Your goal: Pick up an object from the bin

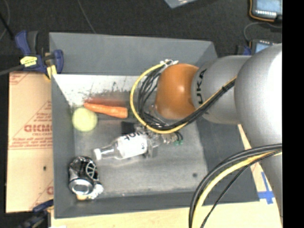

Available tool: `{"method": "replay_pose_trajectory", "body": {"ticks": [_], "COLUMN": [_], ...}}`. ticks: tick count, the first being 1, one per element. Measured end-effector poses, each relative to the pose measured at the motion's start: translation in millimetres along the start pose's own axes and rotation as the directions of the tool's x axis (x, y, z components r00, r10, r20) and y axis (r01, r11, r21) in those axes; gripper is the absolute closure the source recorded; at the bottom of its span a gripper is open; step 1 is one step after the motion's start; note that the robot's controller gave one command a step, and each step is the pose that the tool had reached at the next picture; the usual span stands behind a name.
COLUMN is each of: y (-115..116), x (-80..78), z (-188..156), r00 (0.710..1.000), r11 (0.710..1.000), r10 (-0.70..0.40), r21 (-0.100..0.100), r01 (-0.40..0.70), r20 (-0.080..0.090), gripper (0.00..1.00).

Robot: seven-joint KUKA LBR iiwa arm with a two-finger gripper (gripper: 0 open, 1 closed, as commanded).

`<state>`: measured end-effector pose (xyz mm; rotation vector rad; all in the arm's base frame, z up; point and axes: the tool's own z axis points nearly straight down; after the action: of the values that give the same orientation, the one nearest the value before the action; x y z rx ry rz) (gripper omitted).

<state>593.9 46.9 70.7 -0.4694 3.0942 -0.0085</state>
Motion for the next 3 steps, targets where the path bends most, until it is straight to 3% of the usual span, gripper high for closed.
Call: {"method": "replay_pose_trajectory", "body": {"ticks": [3], "y": [-1], "x": [0.5], "z": [-13], "r00": [1.0], "r11": [1.0], "r10": [0.0], "r21": [0.001], "r01": [0.0], "r20": [0.0], "gripper": [1.0]}}
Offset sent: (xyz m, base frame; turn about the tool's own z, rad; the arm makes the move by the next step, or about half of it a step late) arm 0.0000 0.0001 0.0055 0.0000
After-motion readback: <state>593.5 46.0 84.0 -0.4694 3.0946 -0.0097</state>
